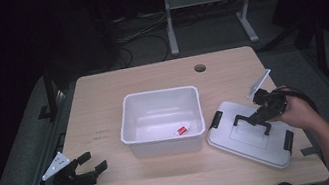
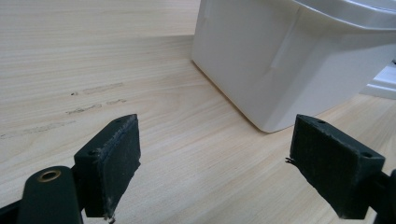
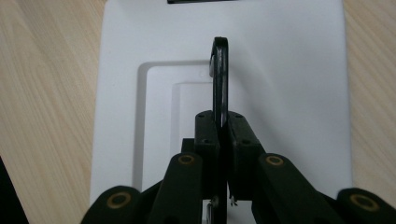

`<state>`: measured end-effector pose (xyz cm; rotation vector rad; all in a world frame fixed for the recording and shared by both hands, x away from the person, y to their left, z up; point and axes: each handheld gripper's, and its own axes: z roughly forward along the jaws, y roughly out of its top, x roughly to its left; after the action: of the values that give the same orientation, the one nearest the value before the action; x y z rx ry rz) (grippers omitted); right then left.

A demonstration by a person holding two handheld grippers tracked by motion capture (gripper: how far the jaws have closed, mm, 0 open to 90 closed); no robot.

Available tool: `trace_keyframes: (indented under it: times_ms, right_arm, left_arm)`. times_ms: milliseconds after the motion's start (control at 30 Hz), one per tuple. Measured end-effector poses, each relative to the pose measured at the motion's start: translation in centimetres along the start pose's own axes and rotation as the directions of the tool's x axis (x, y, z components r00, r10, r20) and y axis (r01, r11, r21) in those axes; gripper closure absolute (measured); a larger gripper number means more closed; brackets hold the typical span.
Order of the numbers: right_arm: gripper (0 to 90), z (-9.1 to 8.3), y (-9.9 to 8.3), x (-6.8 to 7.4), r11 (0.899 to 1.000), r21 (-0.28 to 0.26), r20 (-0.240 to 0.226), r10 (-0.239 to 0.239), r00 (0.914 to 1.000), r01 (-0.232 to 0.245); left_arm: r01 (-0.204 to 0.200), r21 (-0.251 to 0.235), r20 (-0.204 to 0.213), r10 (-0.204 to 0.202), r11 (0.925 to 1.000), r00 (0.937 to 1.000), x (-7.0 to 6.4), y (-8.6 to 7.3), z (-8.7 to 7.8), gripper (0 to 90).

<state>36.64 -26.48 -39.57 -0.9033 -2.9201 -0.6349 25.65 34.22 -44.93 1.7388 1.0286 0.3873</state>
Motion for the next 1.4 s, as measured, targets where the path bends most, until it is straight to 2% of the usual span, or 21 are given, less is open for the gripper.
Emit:
trace_keyframes:
  times_ms: [267,500,633,1400]
  right_arm:
    - [84.7,-0.3,0.0,0.3,1.000,0.012,-0.002,-0.018,0.9998,0.018]
    - [84.7,-1.4,0.1,0.7,1.000,-0.008,0.013,-0.029,0.9995,0.029]
    - [84.8,-2.6,0.3,1.1,0.999,-0.037,0.023,-0.039,0.9990,0.040]
    - [84.7,-7.2,0.4,2.8,0.995,-0.057,0.047,-0.078,0.9959,0.081]
  left_arm:
    - [0.001,0.001,-0.001,-0.001,1.0000,1.0000,0.0,0.0,0.0,15.3]
    - [0.001,0.000,-0.001,-0.001,1.0000,1.0000,0.0,0.0,0.0,15.3]
    - [-0.002,-0.002,0.000,0.002,1.0000,1.0000,-0.1,0.0,0.0,15.3]
    - [-0.001,-0.003,0.000,0.001,1.0000,1.0000,0.0,0.0,0.0,15.3]
